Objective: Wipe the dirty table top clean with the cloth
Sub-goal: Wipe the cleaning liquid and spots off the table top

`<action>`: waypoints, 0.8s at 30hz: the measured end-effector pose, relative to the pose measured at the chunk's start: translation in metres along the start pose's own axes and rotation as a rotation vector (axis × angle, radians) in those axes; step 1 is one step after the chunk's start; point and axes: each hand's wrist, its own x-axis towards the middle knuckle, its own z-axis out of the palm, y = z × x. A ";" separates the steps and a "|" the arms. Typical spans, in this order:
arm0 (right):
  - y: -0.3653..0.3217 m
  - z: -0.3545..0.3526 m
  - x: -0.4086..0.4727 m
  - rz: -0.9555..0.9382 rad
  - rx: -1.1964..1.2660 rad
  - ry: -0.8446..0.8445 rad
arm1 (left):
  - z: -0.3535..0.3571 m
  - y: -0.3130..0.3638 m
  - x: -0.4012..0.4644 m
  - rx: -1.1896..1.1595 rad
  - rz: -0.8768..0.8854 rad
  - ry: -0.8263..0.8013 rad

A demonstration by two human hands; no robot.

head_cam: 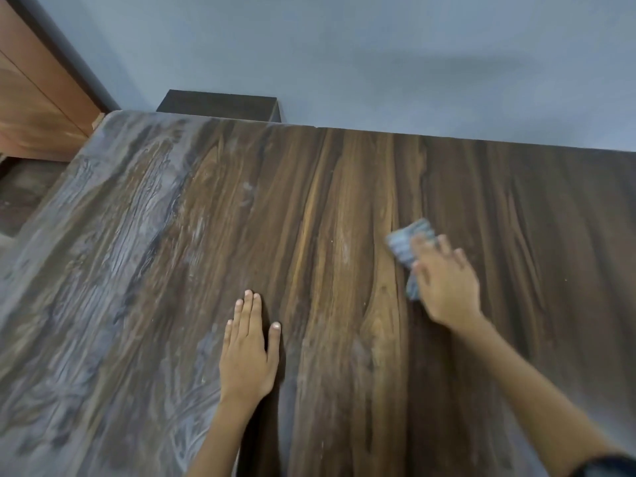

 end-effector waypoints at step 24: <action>0.063 -0.013 -0.157 0.582 0.167 0.074 | 0.000 -0.021 -0.087 -0.234 -0.040 -0.045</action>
